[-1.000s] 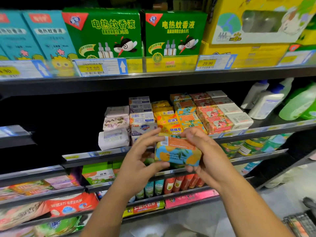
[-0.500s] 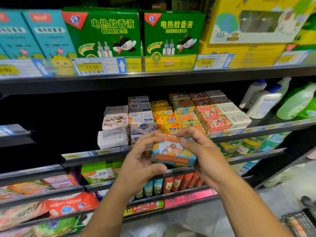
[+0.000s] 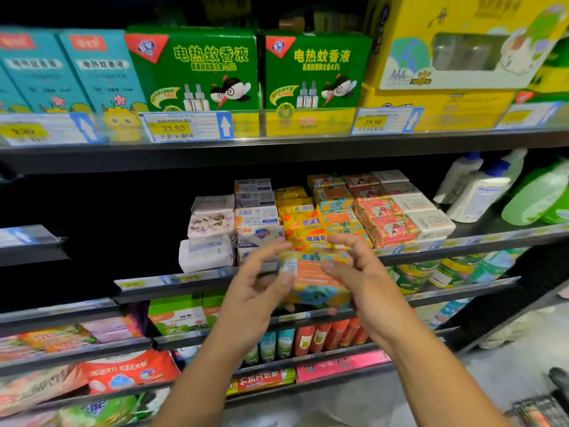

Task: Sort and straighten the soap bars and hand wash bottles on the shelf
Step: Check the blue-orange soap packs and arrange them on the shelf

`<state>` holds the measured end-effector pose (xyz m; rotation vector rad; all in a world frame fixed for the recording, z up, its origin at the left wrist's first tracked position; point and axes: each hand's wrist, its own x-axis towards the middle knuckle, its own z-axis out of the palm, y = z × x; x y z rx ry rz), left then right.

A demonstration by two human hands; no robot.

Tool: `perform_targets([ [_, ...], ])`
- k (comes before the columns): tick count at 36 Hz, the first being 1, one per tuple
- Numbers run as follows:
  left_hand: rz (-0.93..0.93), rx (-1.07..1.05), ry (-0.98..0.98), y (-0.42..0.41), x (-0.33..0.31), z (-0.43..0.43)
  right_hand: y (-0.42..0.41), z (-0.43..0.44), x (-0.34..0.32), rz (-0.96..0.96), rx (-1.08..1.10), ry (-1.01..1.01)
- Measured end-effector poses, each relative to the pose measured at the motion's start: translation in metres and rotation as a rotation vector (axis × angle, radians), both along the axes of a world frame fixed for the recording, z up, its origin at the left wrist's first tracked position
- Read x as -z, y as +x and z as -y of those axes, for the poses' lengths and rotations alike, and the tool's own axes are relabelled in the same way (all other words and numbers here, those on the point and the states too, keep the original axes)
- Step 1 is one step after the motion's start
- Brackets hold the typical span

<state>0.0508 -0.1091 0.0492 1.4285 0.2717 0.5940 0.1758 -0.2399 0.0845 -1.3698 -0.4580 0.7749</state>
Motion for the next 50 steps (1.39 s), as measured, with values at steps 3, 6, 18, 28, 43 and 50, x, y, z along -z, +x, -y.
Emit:
perform_targets([
  [3,-0.046,0.19,0.012,-0.004,0.005,-0.008,0.004,0.002,-0.001,-0.107,-0.039,0.034],
  [6,-0.112,0.068,0.238,-0.001,0.005,-0.014,0.007,0.003,0.0,-0.299,-0.144,0.162],
  [18,-0.075,-0.075,0.017,0.009,-0.018,-0.022,0.024,-0.016,0.003,0.246,-0.155,-0.102],
  [28,-0.095,-0.27,0.191,0.043,-0.059,-0.019,0.039,-0.044,0.001,0.264,-0.283,-0.081],
  [43,-0.458,-0.216,0.348,0.053,-0.042,-0.027,0.067,-0.034,-0.029,0.327,-0.216,0.056],
  [50,-0.172,-0.299,-0.142,0.042,-0.051,-0.033,0.082,-0.036,-0.026,0.332,-0.193,-0.052],
])
